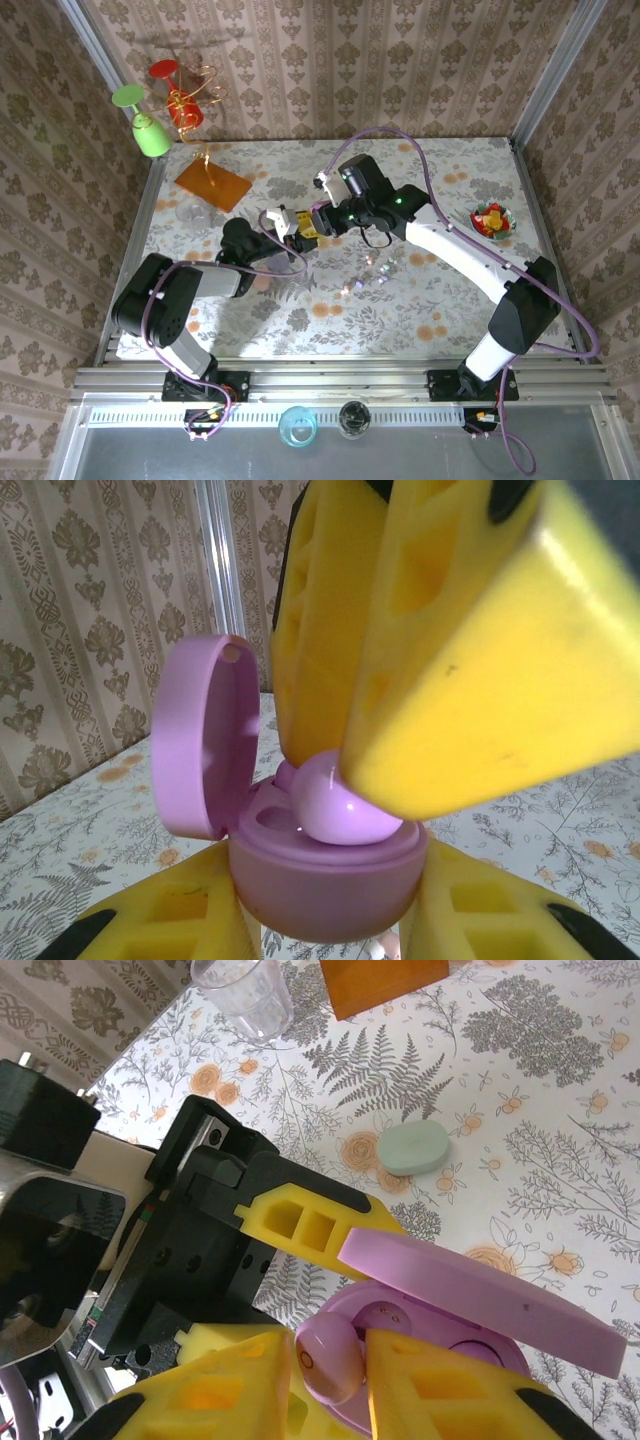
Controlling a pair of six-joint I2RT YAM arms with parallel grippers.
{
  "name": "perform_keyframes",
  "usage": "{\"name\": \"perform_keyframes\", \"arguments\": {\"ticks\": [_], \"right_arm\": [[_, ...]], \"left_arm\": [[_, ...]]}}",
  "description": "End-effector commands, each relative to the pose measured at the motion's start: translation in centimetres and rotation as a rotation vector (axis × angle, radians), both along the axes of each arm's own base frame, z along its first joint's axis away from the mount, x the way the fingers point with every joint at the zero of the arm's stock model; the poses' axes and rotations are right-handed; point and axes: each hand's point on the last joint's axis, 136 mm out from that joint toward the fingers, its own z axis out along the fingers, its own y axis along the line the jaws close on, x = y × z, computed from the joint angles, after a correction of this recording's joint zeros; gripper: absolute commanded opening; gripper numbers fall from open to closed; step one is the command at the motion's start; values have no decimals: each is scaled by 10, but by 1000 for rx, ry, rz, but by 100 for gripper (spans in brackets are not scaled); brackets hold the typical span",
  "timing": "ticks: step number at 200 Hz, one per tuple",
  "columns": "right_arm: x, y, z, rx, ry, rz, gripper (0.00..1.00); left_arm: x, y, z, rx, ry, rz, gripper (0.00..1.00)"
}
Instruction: Insert wireless bluetooth earbuds into charging case
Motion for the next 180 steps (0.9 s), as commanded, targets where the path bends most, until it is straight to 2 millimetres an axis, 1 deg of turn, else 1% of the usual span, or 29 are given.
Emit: {"name": "perform_keyframes", "arguments": {"ticks": [1,52,115,126,147,153,180], "right_arm": [[3,2,2,-2,7,-27,25],[8,-2,4,10,29,-100,17],[6,-4,0,55,114,-166,16],[5,-1,1,100,157,-180,16],[4,-5,-1,132,211,-221,18],[7,-3,3,155,201,-227,18],[6,-2,2,167,210,-228,24]], "left_arm": [[-11,0,15,-20,-70,-24,26],[-11,0,15,-20,-72,-19,26],[-4,2,19,-27,-89,20,26],[-3,2,19,-27,-90,27,26],[-1,1,21,-30,-92,31,26],[-1,1,23,-33,-93,30,26],[-2,0,24,-34,-92,22,26]]}}
